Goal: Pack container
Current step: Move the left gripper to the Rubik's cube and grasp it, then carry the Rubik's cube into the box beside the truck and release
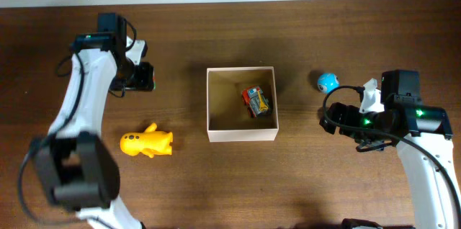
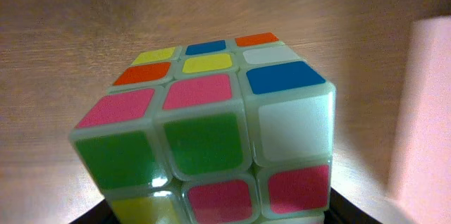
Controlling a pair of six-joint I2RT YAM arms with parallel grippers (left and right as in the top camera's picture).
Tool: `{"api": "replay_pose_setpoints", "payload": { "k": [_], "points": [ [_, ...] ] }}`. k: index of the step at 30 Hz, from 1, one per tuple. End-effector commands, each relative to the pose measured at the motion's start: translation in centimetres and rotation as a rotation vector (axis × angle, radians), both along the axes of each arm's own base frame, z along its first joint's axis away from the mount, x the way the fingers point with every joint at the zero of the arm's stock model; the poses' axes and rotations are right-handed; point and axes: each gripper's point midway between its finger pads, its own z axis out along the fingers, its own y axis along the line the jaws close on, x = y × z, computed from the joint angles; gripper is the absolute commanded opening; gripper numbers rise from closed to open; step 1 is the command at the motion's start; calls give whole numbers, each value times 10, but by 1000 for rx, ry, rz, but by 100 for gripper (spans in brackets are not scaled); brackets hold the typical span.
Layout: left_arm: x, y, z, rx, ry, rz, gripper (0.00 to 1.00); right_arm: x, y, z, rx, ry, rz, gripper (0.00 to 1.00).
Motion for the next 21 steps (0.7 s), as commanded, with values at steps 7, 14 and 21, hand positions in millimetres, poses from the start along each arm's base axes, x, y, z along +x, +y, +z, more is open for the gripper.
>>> {"api": "replay_pose_setpoints", "payload": {
  "k": [7,14,21],
  "points": [
    [-44,-98,99,-190,-158,-24,28,3,-4,3,-14,-13,0,99],
    [-57,-170,84,-233,-136,-74,28,3,-4,3,-14,-13,0,99],
    [-53,-229,30,-254,-118,-63,28,3,-4,3,-14,-13,0,99]
  ]
}}
